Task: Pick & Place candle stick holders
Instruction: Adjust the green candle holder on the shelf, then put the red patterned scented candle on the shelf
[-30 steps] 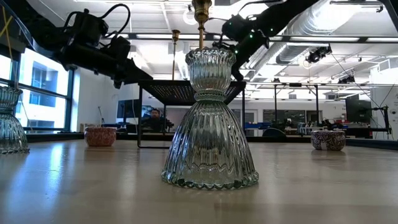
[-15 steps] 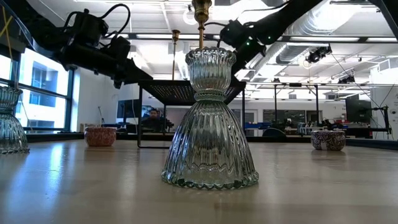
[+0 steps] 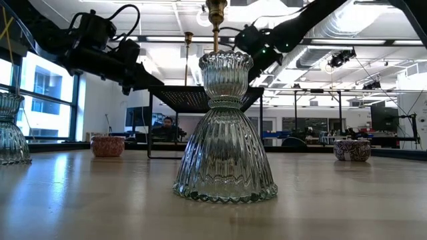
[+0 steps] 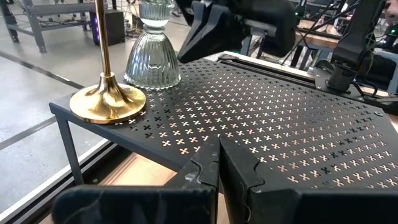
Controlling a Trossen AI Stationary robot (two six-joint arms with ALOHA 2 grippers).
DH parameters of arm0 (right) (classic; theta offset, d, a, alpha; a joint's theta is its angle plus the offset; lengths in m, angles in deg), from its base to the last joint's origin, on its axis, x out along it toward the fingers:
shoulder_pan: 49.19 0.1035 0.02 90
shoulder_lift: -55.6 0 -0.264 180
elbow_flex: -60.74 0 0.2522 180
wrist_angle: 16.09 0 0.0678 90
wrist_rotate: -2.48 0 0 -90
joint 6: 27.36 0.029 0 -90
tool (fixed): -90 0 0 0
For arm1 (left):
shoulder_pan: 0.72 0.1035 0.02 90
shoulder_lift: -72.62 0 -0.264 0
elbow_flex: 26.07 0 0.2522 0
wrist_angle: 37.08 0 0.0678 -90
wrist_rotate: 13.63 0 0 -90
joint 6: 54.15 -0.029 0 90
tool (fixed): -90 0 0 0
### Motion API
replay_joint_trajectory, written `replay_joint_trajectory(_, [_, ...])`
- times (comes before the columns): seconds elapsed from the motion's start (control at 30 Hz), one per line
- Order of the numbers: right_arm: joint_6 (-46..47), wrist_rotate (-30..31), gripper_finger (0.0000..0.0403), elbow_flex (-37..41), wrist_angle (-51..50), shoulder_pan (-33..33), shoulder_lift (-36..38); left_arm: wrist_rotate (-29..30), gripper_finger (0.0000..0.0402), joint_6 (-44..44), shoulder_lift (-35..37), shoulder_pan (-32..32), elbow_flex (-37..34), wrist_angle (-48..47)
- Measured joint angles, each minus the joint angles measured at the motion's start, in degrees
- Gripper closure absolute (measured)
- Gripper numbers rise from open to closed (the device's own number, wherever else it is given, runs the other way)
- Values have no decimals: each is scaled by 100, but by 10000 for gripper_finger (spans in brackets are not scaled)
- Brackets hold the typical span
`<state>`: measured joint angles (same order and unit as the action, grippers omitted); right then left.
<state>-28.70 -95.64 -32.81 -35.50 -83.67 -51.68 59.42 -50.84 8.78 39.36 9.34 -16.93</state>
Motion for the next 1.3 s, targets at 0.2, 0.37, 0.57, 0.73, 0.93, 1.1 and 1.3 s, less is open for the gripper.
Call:
replay_joint_trajectory(0.2, [-12,53,403,0,-400,-2,304,2,401,0,0,0,0,2])
replay_joint_trajectory(0.37, [-48,288,403,0,-1480,58,1105,20,401,-25,0,1,0,0])
replay_joint_trajectory(0.57, [255,491,403,453,-2389,549,2012,17,401,-129,0,2,0,-70])
replay_joint_trajectory(0.73, [1216,820,403,2040,-1570,1065,3011,-20,401,-199,0,1,-98,51])
replay_joint_trajectory(0.93, [2502,1501,403,3249,-1758,1808,4302,-20,401,-151,0,2,-520,404])
replay_joint_trajectory(1.1, [3774,2145,385,3390,-3239,2479,4949,-50,401,-10,0,2,-748,413])
replay_joint_trajectory(1.3, [5200,2158,277,3390,-4810,3062,4879,-50,401,-16,0,2,-835,545])
